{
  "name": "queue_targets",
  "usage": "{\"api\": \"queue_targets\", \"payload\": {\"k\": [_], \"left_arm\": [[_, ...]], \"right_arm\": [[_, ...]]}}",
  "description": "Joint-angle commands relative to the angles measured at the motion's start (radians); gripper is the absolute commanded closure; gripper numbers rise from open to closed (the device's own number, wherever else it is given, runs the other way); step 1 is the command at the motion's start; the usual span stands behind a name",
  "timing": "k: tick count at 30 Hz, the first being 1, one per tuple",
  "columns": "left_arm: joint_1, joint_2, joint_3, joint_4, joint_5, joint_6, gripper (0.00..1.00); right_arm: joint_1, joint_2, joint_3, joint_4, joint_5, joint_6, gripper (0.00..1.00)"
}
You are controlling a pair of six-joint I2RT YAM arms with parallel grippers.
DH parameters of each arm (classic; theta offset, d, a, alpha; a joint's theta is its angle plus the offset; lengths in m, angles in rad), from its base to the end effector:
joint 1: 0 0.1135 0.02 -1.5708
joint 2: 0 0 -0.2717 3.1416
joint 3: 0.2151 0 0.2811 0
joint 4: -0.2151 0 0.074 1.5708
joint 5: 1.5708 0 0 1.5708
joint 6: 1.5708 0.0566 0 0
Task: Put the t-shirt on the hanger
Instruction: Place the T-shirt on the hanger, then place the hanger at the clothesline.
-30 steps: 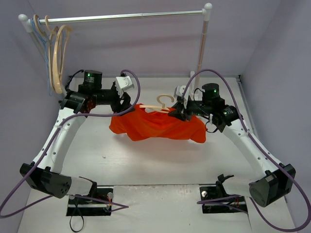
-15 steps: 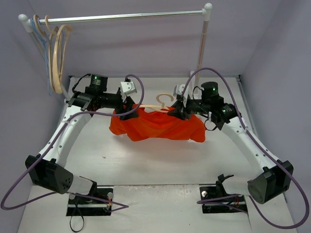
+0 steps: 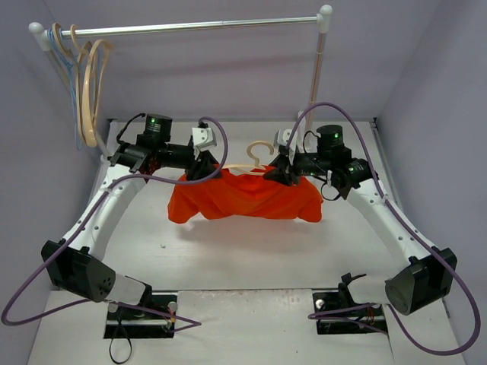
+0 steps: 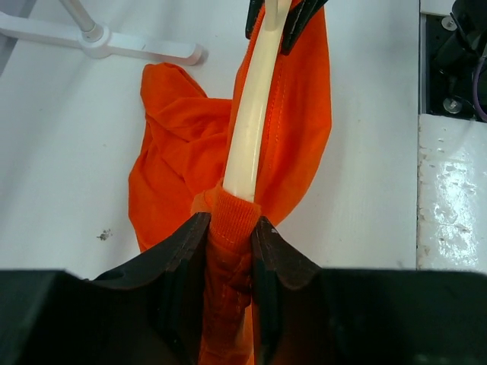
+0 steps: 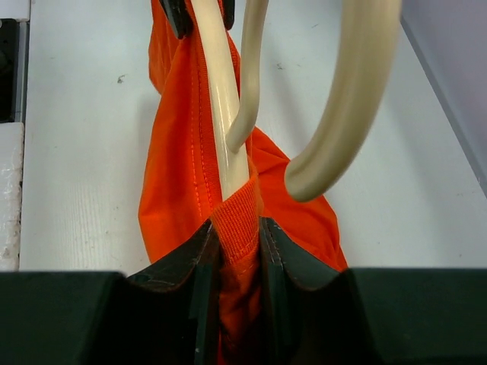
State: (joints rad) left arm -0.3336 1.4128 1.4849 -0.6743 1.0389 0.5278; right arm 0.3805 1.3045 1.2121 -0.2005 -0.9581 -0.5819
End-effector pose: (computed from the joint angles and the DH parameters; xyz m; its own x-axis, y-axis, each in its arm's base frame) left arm 0.2972 -0.1546 0.4033 -0.0408 0.2845 -0.9578 0.9928 0.1197 -0.0067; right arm 0.2887 0.1654 0.3793 0.2931 -0.2232 -0.9297 -0.9333 0.1441 -0.3289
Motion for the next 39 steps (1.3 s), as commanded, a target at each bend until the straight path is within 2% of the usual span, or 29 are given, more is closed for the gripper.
{"api": "queue_targets", "payload": {"k": [1,2,3,5,6,9,15,18,20,21,24,27,32,34,39], "left_arm": [[0.001,-0.064,0.025,0.076,0.021,-0.034,1.0],[0.001,-0.074,0.015,0.09,0.007,-0.035,1.0],[0.001,-0.095,0.006,0.102,-0.003,-0.037,1.0],[0.001,-0.12,-0.029,0.16,-0.023,-0.049,1.0],[0.001,-0.144,-0.043,0.176,-0.043,-0.052,1.0],[0.004,-0.184,-0.081,0.24,-0.065,-0.074,1.0],[0.011,-0.238,-0.126,0.378,-0.082,-0.172,1.0],[0.013,-0.262,-0.176,0.581,-0.131,-0.328,1.0],[0.013,-0.273,-0.21,0.698,-0.212,-0.415,1.0],[0.013,-0.284,-0.244,0.805,-0.249,-0.507,1.0],[0.011,-0.299,-0.268,0.956,-0.388,-0.648,1.0],[0.011,-0.293,-0.191,0.928,-0.491,-0.663,1.0],[0.01,-0.264,0.101,0.826,-0.528,-0.576,1.0],[0.01,-0.253,0.252,0.741,-0.514,-0.529,1.0],[0.008,-0.233,0.481,0.483,-0.534,-0.324,1.0]], "right_arm": [[-0.015,-0.017,0.07,0.085,-0.001,-0.021,0.98],[-0.02,-0.019,0.072,0.076,0.008,-0.022,0.94],[-0.026,-0.024,0.073,0.072,0.022,-0.022,0.84],[-0.046,-0.039,0.075,0.059,0.064,-0.027,0.72],[-0.055,-0.045,0.076,0.041,0.073,-0.032,0.6],[-0.103,-0.083,0.083,-0.005,0.107,-0.048,0.49],[-0.167,-0.172,0.093,-0.031,0.194,-0.046,0.38],[-0.167,-0.226,0.107,0.012,0.2,0.003,0.32],[-0.166,-0.25,0.115,0.056,0.22,0.03,0.3],[-0.166,-0.272,0.118,0.068,0.248,0.049,0.28],[-0.166,-0.313,0.116,0.125,0.298,0.083,0.25],[-0.166,-0.343,0.112,0.167,0.37,0.099,0.24],[-0.164,-0.373,0.099,0.229,0.436,0.137,0.22],[-0.166,-0.379,0.092,0.24,0.438,0.145,0.22],[-0.164,-0.393,0.084,0.259,0.435,0.166,0.21]]}}
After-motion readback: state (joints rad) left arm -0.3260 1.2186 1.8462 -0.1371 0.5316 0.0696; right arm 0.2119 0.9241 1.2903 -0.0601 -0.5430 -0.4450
